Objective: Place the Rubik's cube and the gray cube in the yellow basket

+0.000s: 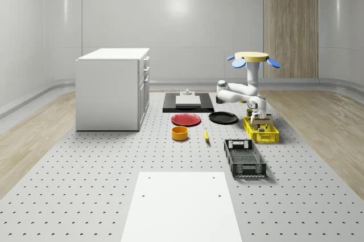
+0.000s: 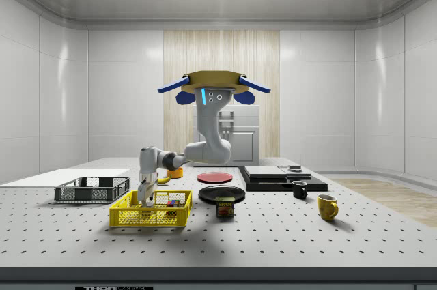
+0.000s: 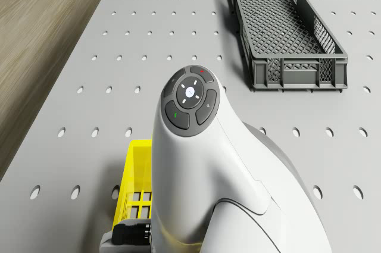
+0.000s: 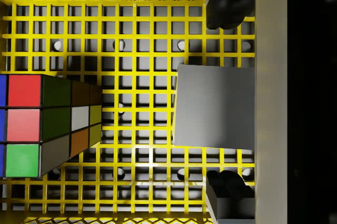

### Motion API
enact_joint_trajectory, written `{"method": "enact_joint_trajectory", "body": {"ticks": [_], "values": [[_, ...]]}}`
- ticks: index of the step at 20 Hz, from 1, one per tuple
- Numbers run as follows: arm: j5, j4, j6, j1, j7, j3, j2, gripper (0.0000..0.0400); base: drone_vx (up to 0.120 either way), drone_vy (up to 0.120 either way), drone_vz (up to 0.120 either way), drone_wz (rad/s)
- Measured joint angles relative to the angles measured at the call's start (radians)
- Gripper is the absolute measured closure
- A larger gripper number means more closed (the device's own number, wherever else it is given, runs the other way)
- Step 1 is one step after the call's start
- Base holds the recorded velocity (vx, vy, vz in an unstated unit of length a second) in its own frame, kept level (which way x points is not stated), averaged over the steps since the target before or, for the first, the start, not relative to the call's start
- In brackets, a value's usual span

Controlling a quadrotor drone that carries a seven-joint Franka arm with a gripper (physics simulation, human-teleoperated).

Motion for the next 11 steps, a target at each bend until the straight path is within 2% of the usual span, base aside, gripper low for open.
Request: {"method": "enact_joint_trajectory", "body": {"ticks": [8, 11], "values": [[0.087, -0.008, -0.026, 0.007, 0.001, 0.091, 0.0, 0.0001, 0.0, 0.0, 0.11, 0.0], [0.099, -0.009, -0.027, 0.007, 0.001, 0.103, -0.002, 0.0, 0.0, 0.0, 0.0, 0.0]]}}
